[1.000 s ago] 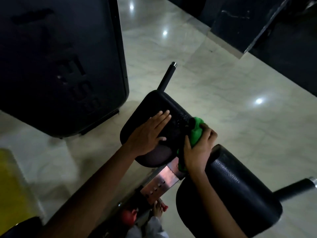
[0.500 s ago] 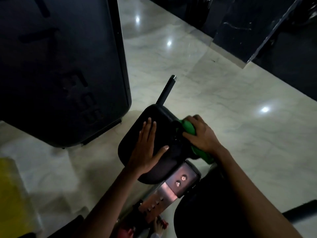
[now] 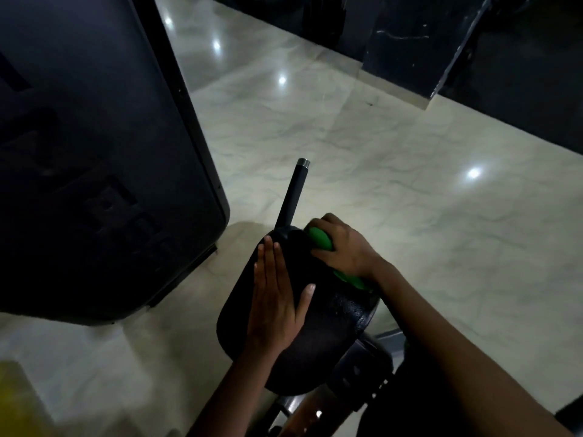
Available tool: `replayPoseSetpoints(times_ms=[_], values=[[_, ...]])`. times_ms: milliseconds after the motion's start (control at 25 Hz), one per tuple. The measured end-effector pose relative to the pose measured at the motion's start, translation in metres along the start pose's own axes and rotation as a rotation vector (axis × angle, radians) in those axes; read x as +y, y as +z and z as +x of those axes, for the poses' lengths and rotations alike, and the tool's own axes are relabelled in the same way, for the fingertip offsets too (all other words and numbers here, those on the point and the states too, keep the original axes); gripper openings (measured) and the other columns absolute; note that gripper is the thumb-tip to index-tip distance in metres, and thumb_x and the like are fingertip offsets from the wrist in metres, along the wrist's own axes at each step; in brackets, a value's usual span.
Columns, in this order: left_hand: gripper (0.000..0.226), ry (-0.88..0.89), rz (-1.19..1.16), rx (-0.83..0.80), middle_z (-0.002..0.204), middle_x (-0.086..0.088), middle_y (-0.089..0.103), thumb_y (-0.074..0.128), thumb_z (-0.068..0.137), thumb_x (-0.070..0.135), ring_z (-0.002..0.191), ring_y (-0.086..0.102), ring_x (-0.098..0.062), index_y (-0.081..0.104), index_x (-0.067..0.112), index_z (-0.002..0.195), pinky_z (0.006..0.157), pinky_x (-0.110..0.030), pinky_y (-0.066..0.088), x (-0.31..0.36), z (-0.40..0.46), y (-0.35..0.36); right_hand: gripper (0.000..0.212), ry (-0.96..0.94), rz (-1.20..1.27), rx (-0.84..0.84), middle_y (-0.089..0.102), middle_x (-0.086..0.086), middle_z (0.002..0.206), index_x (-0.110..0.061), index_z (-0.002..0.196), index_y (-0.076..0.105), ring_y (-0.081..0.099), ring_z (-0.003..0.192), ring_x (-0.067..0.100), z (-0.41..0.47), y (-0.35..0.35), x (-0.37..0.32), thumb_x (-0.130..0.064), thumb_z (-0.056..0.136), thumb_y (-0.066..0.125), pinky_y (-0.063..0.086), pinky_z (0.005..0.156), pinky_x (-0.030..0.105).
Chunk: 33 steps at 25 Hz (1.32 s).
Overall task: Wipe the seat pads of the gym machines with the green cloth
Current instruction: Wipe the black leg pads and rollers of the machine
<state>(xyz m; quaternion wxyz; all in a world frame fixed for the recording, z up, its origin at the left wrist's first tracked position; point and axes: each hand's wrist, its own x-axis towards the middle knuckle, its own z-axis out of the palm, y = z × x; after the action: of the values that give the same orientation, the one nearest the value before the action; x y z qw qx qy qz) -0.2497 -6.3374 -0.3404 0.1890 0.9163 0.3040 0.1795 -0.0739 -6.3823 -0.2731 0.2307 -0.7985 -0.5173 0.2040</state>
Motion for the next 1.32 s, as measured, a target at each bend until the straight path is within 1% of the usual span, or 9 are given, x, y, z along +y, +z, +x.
replayPoseSetpoints(times_ms=[240,360,520,680,840,920,1040,1240,1320], values=[[0.08,0.007,0.001,-0.038,0.158,-0.021,0.002,0.02,0.099,0.055,0.147,0.0,-0.03,0.009,-0.008,0.147,0.118,-0.042,0.013,0.001,0.001,-0.003,0.048,-0.056,0.065,-0.024,0.048,-0.007,0.108,-0.023,0.112,0.057,0.056,0.089,0.014,-0.051,-0.012,0.025,-0.046,0.07,0.052,0.051,0.077,0.036],[0.079,-0.015,0.037,-0.04,0.158,-0.021,0.003,0.019,0.099,0.054,0.147,0.003,-0.03,0.009,-0.007,0.148,0.118,-0.042,0.014,0.004,0.002,-0.005,0.052,-0.104,0.069,-0.024,0.048,-0.003,0.113,-0.021,0.118,0.056,0.057,0.097,0.023,0.003,0.001,0.016,-0.044,0.071,0.055,0.049,0.081,0.038],[0.079,-0.022,0.084,-0.035,0.158,-0.02,0.001,0.019,0.099,0.054,0.147,0.002,-0.03,0.008,-0.007,0.148,0.118,-0.041,0.011,0.005,0.003,-0.004,0.045,-0.089,0.162,-0.064,0.051,0.012,0.121,-0.015,0.122,0.055,0.056,0.109,0.032,0.069,0.015,0.002,-0.019,0.08,0.068,0.044,0.086,0.036],[0.079,-0.031,0.101,-0.019,0.159,-0.016,-0.003,0.021,0.098,0.054,0.147,0.0,-0.028,0.005,-0.005,0.149,0.119,-0.036,0.007,0.009,0.003,-0.005,0.056,-0.162,0.238,-0.095,0.049,0.008,0.118,-0.014,0.124,0.054,0.056,0.103,0.027,0.014,-0.001,0.035,-0.032,0.071,0.063,0.046,0.087,0.039],[0.078,-0.108,0.079,-0.008,0.16,-0.012,-0.006,0.02,0.097,0.053,0.148,-0.004,-0.023,0.003,-0.001,0.15,0.119,-0.035,0.005,0.019,0.006,-0.005,0.052,-0.13,0.253,-0.129,0.05,0.003,0.114,-0.017,0.118,0.056,0.057,0.098,0.024,-0.017,-0.011,0.06,-0.035,0.07,0.06,0.049,0.085,0.045],[0.075,-0.159,0.086,0.013,0.16,-0.012,-0.002,0.023,0.096,0.049,0.147,-0.004,-0.021,0.006,-0.001,0.15,0.119,-0.034,0.004,0.026,0.009,-0.003,0.05,-0.113,0.212,-0.127,0.051,0.008,0.112,-0.016,0.116,0.057,0.056,0.099,0.029,0.005,-0.007,0.05,-0.037,0.071,0.06,0.046,0.082,0.037],[0.074,-0.259,0.059,0.045,0.159,-0.012,0.003,0.022,0.094,0.047,0.147,-0.003,-0.018,0.012,-0.002,0.149,0.12,-0.033,0.006,0.04,0.013,-0.001,0.041,-0.014,0.174,-0.077,0.052,0.009,0.114,-0.018,0.12,0.056,0.054,0.106,0.029,0.029,0.001,0.033,-0.029,0.082,0.066,0.028,0.07,0.026],[0.074,-0.292,0.057,0.072,0.158,-0.016,0.007,0.022,0.092,0.044,0.146,0.002,-0.022,0.017,-0.005,0.147,0.117,-0.033,0.009,0.049,0.016,-0.004,0.04,0.112,0.153,0.055,0.052,0.005,0.112,-0.02,0.116,0.057,0.057,0.095,0.027,-0.038,-0.006,0.04,-0.03,0.079,0.068,0.043,0.072,0.031],[0.073,-0.329,0.023,0.088,0.157,-0.02,0.011,0.022,0.089,0.041,0.145,0.005,-0.027,0.023,-0.007,0.144,0.117,-0.035,0.009,0.054,0.021,-0.003,0.04,0.198,0.215,0.234,0.05,0.001,0.11,-0.019,0.113,0.058,0.054,0.089,0.018,-0.081,0.003,0.034,-0.034,0.077,0.067,0.043,0.069,0.026]])
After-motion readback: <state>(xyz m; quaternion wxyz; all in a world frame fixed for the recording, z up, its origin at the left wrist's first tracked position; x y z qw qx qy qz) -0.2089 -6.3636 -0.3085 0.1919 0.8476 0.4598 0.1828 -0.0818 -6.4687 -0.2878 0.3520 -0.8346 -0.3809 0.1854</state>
